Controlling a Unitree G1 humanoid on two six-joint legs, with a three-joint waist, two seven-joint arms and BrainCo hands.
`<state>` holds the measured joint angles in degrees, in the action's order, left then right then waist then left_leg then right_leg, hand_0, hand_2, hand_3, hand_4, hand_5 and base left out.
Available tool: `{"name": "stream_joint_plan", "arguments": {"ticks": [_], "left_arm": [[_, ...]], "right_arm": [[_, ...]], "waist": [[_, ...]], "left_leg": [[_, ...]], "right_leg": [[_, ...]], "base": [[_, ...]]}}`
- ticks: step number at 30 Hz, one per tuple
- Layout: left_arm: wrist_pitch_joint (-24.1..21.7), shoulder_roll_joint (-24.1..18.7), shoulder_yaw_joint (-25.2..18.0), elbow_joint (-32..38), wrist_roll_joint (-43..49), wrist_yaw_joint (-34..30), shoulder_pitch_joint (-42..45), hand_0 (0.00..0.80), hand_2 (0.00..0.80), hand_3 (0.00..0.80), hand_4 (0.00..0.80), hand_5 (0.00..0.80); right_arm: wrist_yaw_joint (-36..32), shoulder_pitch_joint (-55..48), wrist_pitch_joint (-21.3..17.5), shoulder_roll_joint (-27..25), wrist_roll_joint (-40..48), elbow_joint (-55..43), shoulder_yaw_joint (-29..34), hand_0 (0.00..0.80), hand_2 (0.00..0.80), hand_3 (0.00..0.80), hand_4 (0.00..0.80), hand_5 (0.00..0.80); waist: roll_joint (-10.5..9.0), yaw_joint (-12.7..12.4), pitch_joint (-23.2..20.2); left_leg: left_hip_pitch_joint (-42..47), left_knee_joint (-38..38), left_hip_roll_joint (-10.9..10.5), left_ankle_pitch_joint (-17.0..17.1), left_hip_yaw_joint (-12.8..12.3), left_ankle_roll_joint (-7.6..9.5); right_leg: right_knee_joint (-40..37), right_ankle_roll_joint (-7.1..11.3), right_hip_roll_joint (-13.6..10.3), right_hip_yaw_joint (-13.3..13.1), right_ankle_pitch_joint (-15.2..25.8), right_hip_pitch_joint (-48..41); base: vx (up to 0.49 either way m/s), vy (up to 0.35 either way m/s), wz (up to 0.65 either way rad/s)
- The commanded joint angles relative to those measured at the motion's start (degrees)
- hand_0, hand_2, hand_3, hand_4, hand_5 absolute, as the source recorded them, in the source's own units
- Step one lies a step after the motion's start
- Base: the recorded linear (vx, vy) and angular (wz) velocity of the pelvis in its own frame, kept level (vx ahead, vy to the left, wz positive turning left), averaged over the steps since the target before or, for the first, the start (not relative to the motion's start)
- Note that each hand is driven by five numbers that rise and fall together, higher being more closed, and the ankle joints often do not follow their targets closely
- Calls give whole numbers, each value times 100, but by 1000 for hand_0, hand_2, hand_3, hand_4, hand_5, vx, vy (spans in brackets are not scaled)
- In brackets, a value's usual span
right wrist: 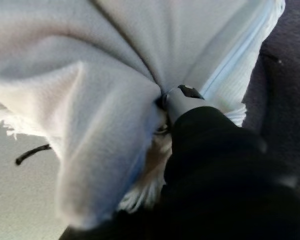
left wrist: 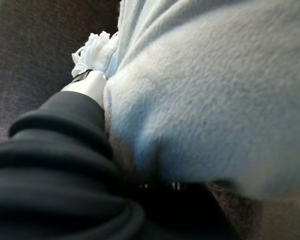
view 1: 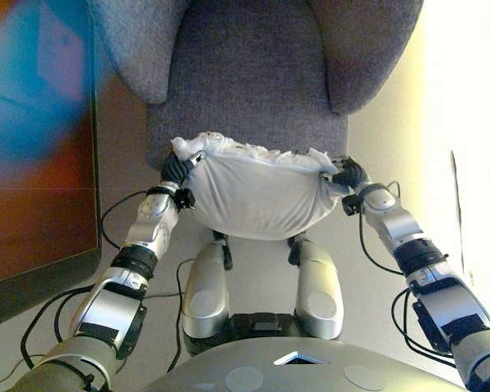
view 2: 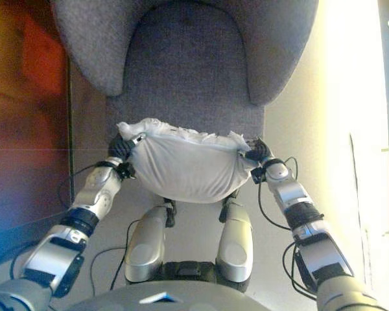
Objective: Pick up the cushion and take it to the sofa
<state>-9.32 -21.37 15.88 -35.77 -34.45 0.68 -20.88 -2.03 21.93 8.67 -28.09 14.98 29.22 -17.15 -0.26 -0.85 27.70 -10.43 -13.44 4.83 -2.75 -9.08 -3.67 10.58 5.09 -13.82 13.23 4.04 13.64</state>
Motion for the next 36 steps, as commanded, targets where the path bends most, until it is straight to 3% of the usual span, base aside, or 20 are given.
{"name": "stream_joint_plan", "arguments": {"ticks": [1,10,18,24,28,30,34,36], "left_arm": [[-416,80,-315,668,96,-193,162,800,800,800,800,800],[68,-21,-720,1454,457,-259,964,800,800,800,800,800],[197,-169,-746,1452,447,91,546,800,800,800,800,800],[341,-222,-981,1780,397,339,699,800,800,800,800,800],[404,-180,-1063,1818,287,263,825,800,800,800,800,800],[427,-178,-1049,1738,426,156,835,800,800,800,800,800],[405,-201,-912,1339,500,136,587,800,800,800,800,800],[399,-241,-853,1221,475,116,485,800,800,800,800,800]], "right_arm": [[-191,-542,-570,-39,258,-497,309,800,800,800,800,800],[-336,-1366,-296,136,289,-1352,849,800,800,800,800,800],[-263,-730,-236,117,626,-1347,760,800,800,800,800,800],[-467,-657,-4,216,646,-1374,702,800,800,800,800,800],[-513,-704,198,153,590,-1381,697,800,800,800,800,800],[-484,-595,200,117,581,-1288,620,800,800,800,800,800],[-387,-456,229,256,836,-1073,518,800,800,800,800,800],[-355,-475,117,336,766,-950,481,800,800,800,800,800]], "waist": [[-128,-58,-1276],[-159,-27,-1958],[-238,22,-2336],[-302,104,-2508],[-367,81,-2489],[-296,-1,-2507],[-274,70,-2585],[-277,72,-2619]], "left_leg": [[-11,79,81,153,372,-136],[863,559,113,118,238,-45],[1357,704,165,-1,139,-18],[1457,610,245,-88,121,-22],[1275,109,107,-172,140,12],[1395,694,-112,-97,317,100],[1601,1039,-273,-89,91,280],[1589,1116,-388,-91,123,375]], "right_leg": [[-177,366,-142,69,-158,-526],[-460,333,11,-28,-303,-1307],[-584,278,147,-137,-382,-1704],[-568,143,356,-439,-540,-1773],[-526,63,398,-477,-566,-1830],[-469,126,416,-446,-528,-1823],[-163,315,229,-466,-309,-1694],[215,416,26,-580,4,-1512]], "base": [[195,-17,-5],[162,-30,0],[41,-74,-4],[-18,-87,-16],[-20,-5,-8],[19,115,-2],[17,179,-8],[11,185,-3]]}}
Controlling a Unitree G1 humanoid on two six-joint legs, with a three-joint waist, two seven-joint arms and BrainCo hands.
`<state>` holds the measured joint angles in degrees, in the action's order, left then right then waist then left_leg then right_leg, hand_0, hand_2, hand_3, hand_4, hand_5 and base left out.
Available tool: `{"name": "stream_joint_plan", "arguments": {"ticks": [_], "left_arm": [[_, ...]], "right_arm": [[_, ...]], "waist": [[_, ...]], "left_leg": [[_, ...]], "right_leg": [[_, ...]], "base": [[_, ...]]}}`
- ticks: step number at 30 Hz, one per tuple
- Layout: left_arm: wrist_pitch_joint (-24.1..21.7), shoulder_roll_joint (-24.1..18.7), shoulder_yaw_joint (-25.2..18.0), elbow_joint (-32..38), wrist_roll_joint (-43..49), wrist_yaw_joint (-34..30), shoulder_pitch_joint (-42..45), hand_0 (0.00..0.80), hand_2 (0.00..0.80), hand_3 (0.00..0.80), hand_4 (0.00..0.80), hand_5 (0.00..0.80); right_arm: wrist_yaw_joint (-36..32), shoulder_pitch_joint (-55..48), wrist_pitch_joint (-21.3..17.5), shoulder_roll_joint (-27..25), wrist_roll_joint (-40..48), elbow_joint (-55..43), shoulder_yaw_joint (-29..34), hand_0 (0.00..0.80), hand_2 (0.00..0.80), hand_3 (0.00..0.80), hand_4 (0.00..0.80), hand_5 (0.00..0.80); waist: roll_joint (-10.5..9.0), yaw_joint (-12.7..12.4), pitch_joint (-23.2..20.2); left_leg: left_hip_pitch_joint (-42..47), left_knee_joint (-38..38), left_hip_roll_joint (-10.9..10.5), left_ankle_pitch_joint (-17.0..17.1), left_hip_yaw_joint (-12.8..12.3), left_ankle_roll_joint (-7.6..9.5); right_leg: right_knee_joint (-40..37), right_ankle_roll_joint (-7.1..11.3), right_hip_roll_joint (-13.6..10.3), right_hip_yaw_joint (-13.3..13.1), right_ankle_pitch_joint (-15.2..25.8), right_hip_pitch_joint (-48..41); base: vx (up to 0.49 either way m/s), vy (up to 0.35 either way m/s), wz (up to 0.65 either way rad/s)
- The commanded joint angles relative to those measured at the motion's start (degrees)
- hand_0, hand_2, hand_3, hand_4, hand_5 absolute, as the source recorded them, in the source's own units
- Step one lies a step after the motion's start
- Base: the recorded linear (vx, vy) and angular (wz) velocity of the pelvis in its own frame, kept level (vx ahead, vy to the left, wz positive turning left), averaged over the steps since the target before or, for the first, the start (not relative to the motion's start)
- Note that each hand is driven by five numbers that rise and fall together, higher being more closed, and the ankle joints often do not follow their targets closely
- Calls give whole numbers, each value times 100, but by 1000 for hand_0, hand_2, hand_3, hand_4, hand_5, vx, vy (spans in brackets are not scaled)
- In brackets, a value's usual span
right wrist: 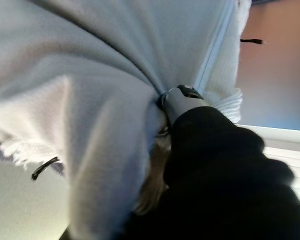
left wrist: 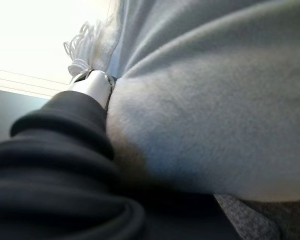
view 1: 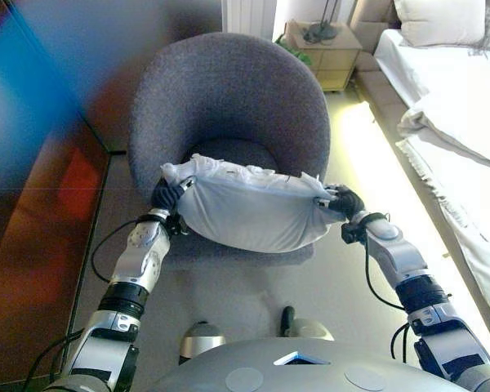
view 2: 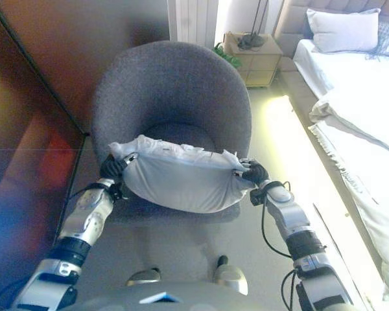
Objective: Pick up the cushion and take it to the sofa
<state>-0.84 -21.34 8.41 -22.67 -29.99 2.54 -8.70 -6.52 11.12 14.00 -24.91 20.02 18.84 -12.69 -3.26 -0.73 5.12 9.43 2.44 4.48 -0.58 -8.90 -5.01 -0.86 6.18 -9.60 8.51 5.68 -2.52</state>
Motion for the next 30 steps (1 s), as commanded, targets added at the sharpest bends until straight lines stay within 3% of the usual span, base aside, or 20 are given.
{"name": "stream_joint_plan", "arguments": {"ticks": [1,3,5,9,12,18,21,25,28,30], "left_arm": [[-430,-283,-62,-180,15,-91,-821,800,800,800,800,800],[-439,-366,52,-294,-30,-140,-961,800,800,800,800,800],[-491,-450,174,-419,-111,-211,-1093,800,800,800,800,800],[-588,-515,278,-600,-331,-272,-1244,800,800,800,800,800],[-555,-542,342,-693,-429,-262,-1422,800,800,800,800,800],[-506,-320,569,-644,-453,-7,-1663,800,800,800,800,800],[-487,-229,546,-545,-411,39,-1572,800,800,800,800,800],[-378,-131,451,-433,-282,92,-1501,800,800,800,800,800],[-336,-92,352,-317,-243,150,-1315,800,800,800,800,800],[-344,-105,273,-338,-317,146,-1225,800,800,800,800,800]], "right_arm": [[161,628,-459,55,236,179,21,800,800,800,800,800],[310,645,-561,88,285,265,-20,800,800,800,800,800],[448,669,-637,54,404,331,-45,800,800,800,800,800],[469,964,-737,-44,548,694,-126,800,800,800,800,800],[496,1344,-685,-156,700,934,-202,800,800,800,800,800],[487,1885,-430,-476,945,1034,-301,800,800,800,800,800],[425,1852,-390,-500,911,986,-262,800,800,800,800,800],[287,1851,-377,-455,772,984,-260,800,800,800,800,800],[248,1807,-325,-400,641,891,-298,800,800,800,800,800],[234,1773,-225,-374,593,768,-358,800,800,800,800,800]], "waist": [[31,60,-359],[121,79,-306],[204,117,-200],[189,124,-151],[3,139,-149],[-127,427,-101],[-140,467,-117],[-185,445,-241],[-127,425,-406],[-29,486,-513]], "left_leg": [[-416,-458,-403,-307,118,560],[-503,-556,-424,-337,91,638],[-535,-692,-435,-415,150,686],[-439,-696,-550,-466,326,692],[-301,-781,-654,-676,286,652],[294,-729,-938,-1136,454,769],[504,-682,-1030,-1268,533,833],[466,-781,-1118,-1358,494,909],[495,-1022,-975,-1202,261,751],[537,-1339,-783,-759,175,539]], "right_leg": [[1696,335,-510,-193,19,261],[2728,315,-756,-408,413,709],[3420,202,-837,-636,635,1027],[3020,284,-723,-742,832,1141],[1844,426,-572,-506,927,1079],[419,492,218,-15,797,1793],[382,453,326,206,859,2026],[661,342,286,185,755,1758],[647,154,291,465,463,1435],[650,-25,392,420,250,1276]], "base": [[-9,188,6],[-43,228,5],[-17,201,1],[82,30,0],[170,-100,-7],[281,-3,-16],[308,8,30],[340,-66,16],[344,-115,-6],[348,-124,-16]]}}
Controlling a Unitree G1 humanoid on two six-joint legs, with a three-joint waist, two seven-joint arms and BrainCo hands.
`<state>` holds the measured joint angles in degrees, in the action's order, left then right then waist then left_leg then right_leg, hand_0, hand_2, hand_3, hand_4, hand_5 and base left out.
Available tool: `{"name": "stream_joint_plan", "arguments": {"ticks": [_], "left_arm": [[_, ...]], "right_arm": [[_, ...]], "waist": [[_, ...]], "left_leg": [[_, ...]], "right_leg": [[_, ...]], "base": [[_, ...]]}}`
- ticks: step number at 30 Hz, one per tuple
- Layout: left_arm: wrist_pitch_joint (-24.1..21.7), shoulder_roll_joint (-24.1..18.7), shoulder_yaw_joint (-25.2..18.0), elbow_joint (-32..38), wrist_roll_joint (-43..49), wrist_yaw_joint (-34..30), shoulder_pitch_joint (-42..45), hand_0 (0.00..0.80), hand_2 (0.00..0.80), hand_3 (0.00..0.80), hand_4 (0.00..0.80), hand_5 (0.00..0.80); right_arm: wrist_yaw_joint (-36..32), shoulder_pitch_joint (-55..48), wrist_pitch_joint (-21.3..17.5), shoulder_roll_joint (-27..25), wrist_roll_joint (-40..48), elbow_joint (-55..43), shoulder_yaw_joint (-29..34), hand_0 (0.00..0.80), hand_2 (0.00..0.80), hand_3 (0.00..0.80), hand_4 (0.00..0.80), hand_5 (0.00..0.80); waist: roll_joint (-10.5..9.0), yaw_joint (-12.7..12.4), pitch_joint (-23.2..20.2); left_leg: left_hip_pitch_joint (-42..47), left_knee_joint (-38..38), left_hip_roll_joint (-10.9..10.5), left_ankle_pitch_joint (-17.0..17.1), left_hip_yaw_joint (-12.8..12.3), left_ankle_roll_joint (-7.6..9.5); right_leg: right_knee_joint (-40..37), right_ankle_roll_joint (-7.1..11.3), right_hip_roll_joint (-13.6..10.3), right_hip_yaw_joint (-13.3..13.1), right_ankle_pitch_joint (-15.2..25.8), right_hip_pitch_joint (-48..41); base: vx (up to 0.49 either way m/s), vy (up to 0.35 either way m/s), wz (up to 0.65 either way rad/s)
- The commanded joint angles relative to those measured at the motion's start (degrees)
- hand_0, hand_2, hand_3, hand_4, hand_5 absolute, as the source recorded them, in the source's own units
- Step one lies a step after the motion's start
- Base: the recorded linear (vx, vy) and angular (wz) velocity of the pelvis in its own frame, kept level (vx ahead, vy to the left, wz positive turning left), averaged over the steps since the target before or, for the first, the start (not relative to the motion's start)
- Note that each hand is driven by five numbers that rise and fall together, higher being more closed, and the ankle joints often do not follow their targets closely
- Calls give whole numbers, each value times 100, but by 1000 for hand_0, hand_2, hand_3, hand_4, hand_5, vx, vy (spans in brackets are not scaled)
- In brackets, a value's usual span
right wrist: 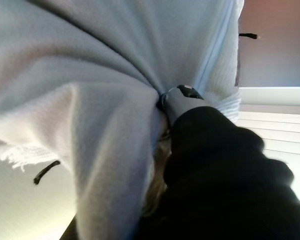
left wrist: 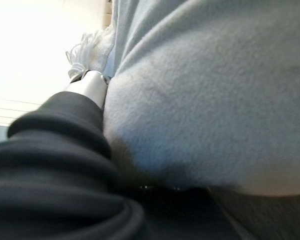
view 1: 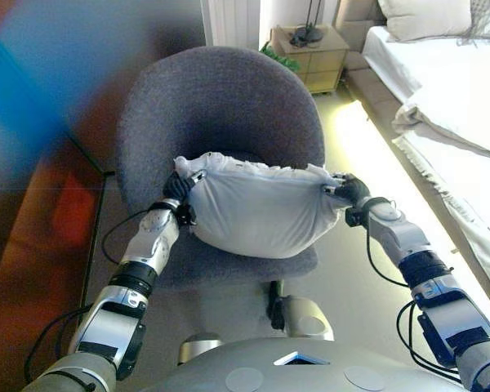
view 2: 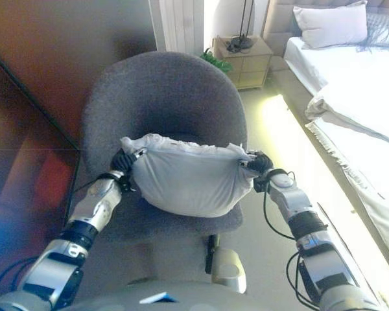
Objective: Pick up the cushion and take it to the sofa
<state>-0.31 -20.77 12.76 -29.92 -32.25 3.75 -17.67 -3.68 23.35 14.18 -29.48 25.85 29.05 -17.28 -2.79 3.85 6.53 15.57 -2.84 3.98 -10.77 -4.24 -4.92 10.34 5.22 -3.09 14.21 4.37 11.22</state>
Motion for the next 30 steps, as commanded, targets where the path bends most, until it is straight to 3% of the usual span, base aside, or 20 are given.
{"name": "stream_joint_plan", "arguments": {"ticks": [1,4,7,9,11,16,20,23,30], "left_arm": [[-422,-153,-189,377,-110,38,-302,800,800,800,800,800],[-535,-81,-236,493,-164,195,-237,800,800,800,800,800],[-517,-37,-298,682,-150,309,-172,800,800,800,800,800],[-510,-4,-355,719,-68,255,-165,800,800,800,800,800],[-555,-23,-337,655,-85,249,-236,800,800,800,800,800],[-473,-35,-335,458,-245,308,-574,800,800,800,800,800],[-482,-17,-294,373,-248,523,-663,800,800,800,800,800],[-501,-63,-414,380,-212,617,-581,800,800,800,800,800],[-539,-313,-486,304,-101,698,-728,800,800,800,800,800]], "right_arm": [[-86,514,-197,91,-26,-322,74,800,800,800,800,800],[-230,325,-290,108,-264,-460,52,800,800,800,800,800],[-239,238,-381,59,-215,-552,41,800,800,800,800,800],[-279,332,-473,6,-121,-458,31,800,800,800,800,800],[-211,574,-425,-8,-53,-390,-80,800,800,800,800,800],[-81,1027,-44,29,158,-332,-228,800,800,800,800,800],[-294,1113,32,55,98,-259,-438,800,800,800,800,800],[-332,1203,30,127,103,-226,-581,800,800,800,800,800],[-134,1283,-28,348,328,-299,-628,800,800,800,800,800]], "waist": [[-42,77,-702],[-98,113,-731],[-225,47,-669],[-274,-25,-581],[-233,-102,-488],[-148,-171,-534],[-73,-428,-485],[-69,-625,-483],[-81,-723,-529]], "left_leg": [[-136,-1157,-603,598,-316,371],[-667,-2496,-256,1405,-439,-3],[-1245,-3796,-110,1493,-497,-75],[-1607,-3988,309,1505,-664,-101],[-1674,-3481,503,1494,-705,-81],[-1547,-1603,641,1594,-948,-104],[-1891,-512,590,1782,-649,-209],[-2099,-146,560,1912,-429,-241],[-2003,-349,315,1359,-389,22]], "right_leg": [[-456,-42,-197,-261,254,-180],[-461,-281,-187,-406,-35,-533],[-360,-435,-312,-312,-271,-749],[-290,-520,-340,-251,-442,-941],[-267,-519,-290,-271,-556,-1102],[-275,-371,-339,-309,-674,-1305],[-412,-200,-434,-461,-846,-1794],[-595,-98,-497,-601,-921,-2197],[-103,258,-996,-558,-790,-2156]], "base": [[361,-157,-15],[286,-187,-8],[227,-187,-19],[180,-105,-15],[194,24,-5],[231,127,-2],[264,154,12],[277,141,-8],[188,175,-3]]}}
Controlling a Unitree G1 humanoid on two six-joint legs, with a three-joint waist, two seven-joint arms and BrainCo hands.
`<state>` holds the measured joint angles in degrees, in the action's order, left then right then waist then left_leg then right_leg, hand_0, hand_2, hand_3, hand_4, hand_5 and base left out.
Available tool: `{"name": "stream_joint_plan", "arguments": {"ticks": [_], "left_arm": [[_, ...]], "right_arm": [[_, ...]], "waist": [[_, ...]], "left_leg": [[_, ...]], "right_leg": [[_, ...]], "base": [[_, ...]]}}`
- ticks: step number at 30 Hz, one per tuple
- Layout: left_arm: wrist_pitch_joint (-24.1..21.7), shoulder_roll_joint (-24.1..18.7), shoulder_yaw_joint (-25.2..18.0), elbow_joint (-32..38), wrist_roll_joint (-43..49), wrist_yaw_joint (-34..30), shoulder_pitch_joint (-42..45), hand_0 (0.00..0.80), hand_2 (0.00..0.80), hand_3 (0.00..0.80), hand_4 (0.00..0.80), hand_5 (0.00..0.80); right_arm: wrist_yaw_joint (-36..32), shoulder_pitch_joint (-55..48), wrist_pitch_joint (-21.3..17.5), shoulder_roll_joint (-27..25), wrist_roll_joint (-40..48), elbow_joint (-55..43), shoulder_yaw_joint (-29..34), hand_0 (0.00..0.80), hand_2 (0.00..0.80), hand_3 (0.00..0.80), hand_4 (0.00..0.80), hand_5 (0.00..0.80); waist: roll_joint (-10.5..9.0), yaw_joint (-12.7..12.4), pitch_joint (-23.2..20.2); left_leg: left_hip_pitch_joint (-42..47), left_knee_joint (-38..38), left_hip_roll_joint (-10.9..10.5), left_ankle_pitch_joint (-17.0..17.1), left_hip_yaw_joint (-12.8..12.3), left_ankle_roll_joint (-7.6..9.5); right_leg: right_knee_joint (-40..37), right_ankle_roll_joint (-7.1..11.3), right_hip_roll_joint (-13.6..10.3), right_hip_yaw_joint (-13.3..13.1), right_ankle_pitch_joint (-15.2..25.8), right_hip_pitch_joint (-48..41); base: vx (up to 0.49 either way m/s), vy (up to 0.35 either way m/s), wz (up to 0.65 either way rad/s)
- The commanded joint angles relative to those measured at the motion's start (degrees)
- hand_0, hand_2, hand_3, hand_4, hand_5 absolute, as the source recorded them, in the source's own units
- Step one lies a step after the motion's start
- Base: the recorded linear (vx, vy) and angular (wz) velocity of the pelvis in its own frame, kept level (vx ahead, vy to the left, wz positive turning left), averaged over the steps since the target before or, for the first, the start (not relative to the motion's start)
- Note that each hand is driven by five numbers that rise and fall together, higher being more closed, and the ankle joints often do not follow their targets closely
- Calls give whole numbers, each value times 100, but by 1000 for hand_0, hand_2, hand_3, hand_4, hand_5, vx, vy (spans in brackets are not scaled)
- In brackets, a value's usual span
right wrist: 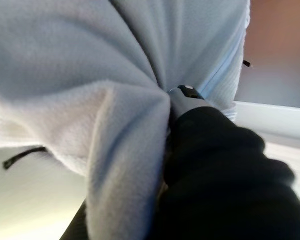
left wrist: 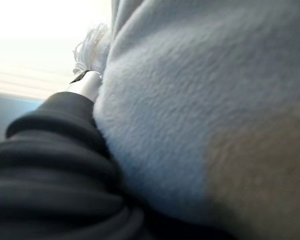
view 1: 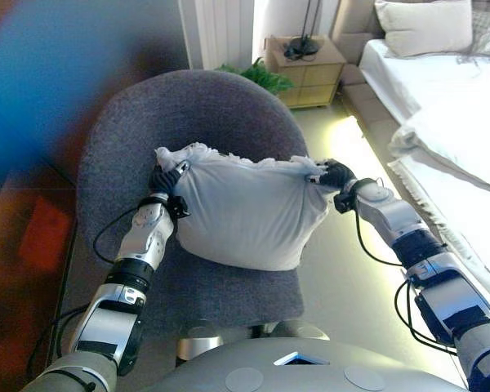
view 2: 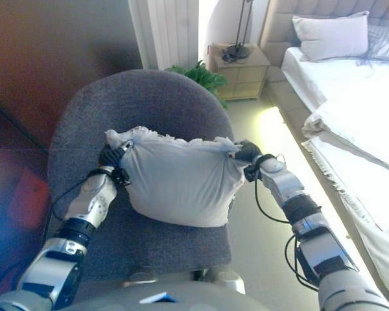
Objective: Pick up the cushion and take it to the sofa
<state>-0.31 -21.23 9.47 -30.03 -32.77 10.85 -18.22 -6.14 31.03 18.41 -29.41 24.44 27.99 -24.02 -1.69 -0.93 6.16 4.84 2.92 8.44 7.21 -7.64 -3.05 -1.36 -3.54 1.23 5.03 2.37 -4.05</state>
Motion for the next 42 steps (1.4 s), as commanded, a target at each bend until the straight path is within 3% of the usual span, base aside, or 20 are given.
{"name": "stream_joint_plan", "arguments": {"ticks": [1,3,6,9,11,13,18,22,27,35,42], "left_arm": [[-542,-311,-121,342,-38,14,-710,800,800,800,800,800],[-617,-365,-35,330,-61,15,-750,800,800,800,800,800],[-536,-381,-35,407,-32,-40,-693,800,800,800,800,800],[-469,-412,-13,416,-7,-47,-747,800,800,800,800,800],[-404,-560,11,373,-128,-36,-1006,800,800,800,800,800],[-373,-578,29,340,-44,21,-1231,800,800,800,800,800],[-274,-708,196,119,-226,-31,-1863,800,800,800,800,800],[-218,-740,244,82,-466,-140,-2181,800,800,800,800,800],[-57,-685,230,257,-234,-122,-2145,800,800,800,800,800],[-51,-829,647,-511,-443,95,-3380,800,800,800,800,800],[102,-837,857,-1176,-685,291,-4009,800,800,800,800,800]], "right_arm": [[182,462,-502,380,467,-243,84,800,800,800,800,800],[350,312,-650,494,453,-333,161,800,800,800,800,800],[558,161,-763,622,490,-316,218,800,800,800,800,800],[734,339,-731,740,609,-135,200,800,800,800,800,800],[808,644,-735,748,699,-3,147,800,800,800,800,800],[828,868,-771,703,753,98,132,800,800,800,800,800],[787,1451,-835,381,1125,438,98,800,800,800,800,800],[793,1730,-913,196,1199,488,51,800,800,800,800,800],[670,1790,-637,35,1118,419,128,800,800,800,800,800],[657,2731,-811,-134,1239,1181,-178,800,800,800,800,800],[643,3080,-798,-38,1369,1814,-119,800,800,800,800,800]], "waist": [[-212,-286,-481],[-176,-305,-411],[-143,-312,-311],[-169,-284,-249],[-265,-218,-104],[-314,-210,79],[-449,-322,236],[-479,-345,349],[-473,-336,435],[-422,-273,954],[-383,-209,1125]], "left_leg": [[-989,-1046,-250,-563,-23,-69],[-940,-1190,-433,-780,-44,163],[-695,-1290,-600,-999,-43,298],[-519,-1272,-649,-1084,41,235],[-475,-1444,-647,-1357,82,213],[-673,-1875,-547,-1569,241,232],[-1401,-2551,-274,-1558,455,-10],[-1553,-2649,-163,-1569,572,-118],[-1583,-2883,-114,-1732,639,-157],[-2354,-3973,-41,-2247,580,-161],[-2442,-4266,-46,-2430,543,-154]], "right_leg": [[1400,1158,-1630,364,-384,-590],[2610,1112,-2090,339,255,-149],[3333,983,-2319,291,431,394],[2477,990,-1997,373,257,630],[1883,1080,-1767,337,221,1024],[1978,1111,-1693,160,13,1245],[1796,1121,-1619,289,-287,1116],[1835,1158,-1623,378,-416,1136],[2060,1215,-1648,341,-592,1157],[3223,1178,-1848,211,-962,1966],[3592,1214,-1982,134,-1109,2120]], "base": [[155,204,3],[166,260,-6],[222,167,-21],[228,-59,1],[144,-211,-9],[55,-217,-5],[18,-179,19],[41,-99,-11],[108,-22,1],[-96,13,9],[17,29,-2]]}}
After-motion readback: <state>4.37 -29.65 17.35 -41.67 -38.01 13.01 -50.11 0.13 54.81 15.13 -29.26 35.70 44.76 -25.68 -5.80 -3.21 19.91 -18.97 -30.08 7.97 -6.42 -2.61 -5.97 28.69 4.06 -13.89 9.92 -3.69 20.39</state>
